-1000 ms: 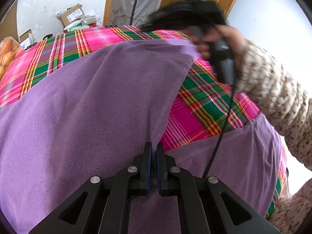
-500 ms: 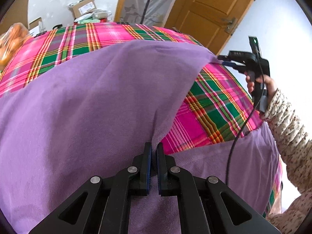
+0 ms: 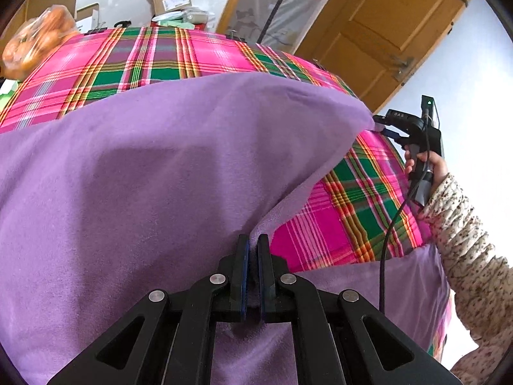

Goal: Fold clothes

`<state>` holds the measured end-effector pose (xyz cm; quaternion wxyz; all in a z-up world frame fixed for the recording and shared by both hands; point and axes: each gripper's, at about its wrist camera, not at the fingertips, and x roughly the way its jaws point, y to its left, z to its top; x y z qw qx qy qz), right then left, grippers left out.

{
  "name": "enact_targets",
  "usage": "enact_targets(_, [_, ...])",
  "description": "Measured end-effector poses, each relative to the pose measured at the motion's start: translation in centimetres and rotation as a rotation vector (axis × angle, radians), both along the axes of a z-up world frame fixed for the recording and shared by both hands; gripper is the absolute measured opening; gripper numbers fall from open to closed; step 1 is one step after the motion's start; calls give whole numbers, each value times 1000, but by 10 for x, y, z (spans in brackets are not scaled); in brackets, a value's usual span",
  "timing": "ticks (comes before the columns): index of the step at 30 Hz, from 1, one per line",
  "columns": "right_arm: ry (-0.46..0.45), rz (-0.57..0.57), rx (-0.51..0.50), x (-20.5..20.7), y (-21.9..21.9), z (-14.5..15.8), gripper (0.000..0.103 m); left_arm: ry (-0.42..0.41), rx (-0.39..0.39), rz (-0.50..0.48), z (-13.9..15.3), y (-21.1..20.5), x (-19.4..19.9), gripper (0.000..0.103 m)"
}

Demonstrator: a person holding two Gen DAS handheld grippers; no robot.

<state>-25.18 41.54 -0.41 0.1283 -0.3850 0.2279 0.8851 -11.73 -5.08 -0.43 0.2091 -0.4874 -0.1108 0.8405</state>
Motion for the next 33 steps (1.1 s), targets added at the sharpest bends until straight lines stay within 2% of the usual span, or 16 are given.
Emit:
enact_targets(1, [0, -18, 0, 1, 2, -1, 35, -1, 0, 2, 0, 0, 0, 5])
enact_targets(3, [-11, -54, 1, 1, 6, -3, 12, -2, -1, 7, 0, -1, 0, 5])
enact_targets(6, [6, -62, -46, 3, 15, -5, 5, -2, -5, 14, 1, -2, 1, 5])
enact_targets(11, [37, -66, -30, 13, 18, 1, 4, -2, -10, 23, 3, -3, 1, 5])
enact_targets(18, [103, -69, 20, 46, 18, 31, 3, 11, -16, 34, 9, -9, 6, 5])
enact_targets(26, [80, -99, 55, 95, 20, 37, 3, 27, -19, 47, 15, -21, 18, 5])
enact_targets(30, [55, -113, 31, 110, 24, 30, 3, 35, -15, 67, 19, -29, 24, 5])
enact_targets(33, [25, -119, 9, 110, 27, 22, 3, 27, -16, 48, 18, -26, 25, 5])
